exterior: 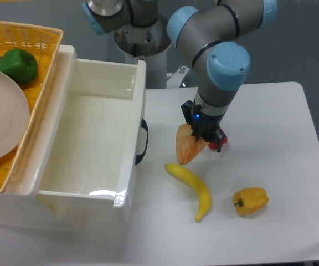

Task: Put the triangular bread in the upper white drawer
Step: 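Lift the held triangular bread up from the table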

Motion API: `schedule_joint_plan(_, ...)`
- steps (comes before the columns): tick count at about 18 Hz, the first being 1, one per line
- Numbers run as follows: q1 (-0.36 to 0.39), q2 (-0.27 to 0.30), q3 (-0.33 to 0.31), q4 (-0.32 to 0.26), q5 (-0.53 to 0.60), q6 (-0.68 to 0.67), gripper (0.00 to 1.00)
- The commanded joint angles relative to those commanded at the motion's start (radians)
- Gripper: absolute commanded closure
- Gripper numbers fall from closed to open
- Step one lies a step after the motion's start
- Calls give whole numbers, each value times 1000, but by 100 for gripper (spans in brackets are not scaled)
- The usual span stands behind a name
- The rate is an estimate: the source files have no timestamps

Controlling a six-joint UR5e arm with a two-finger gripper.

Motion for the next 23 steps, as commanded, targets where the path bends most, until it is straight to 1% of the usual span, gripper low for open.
schedule_joint_plan(1, -2, 0, -6, 5, 0, 0, 100)
schedule_joint_plan(4, -2, 0, 11, 2, 2, -6, 100)
schedule_joint_plan(13, 12, 6, 28, 0, -14, -31, 100)
schedule_joint_plan(15, 17, 32, 29, -2, -26, -55, 100)
schedule_joint_plan(17, 32, 43, 31, -9, -54, -80, 100)
schedule_joint_plan(20, 54, 95, 32, -35, -119, -130, 100)
schedule_joint_plan(23, 52, 133, 32, -40, -166, -204, 100)
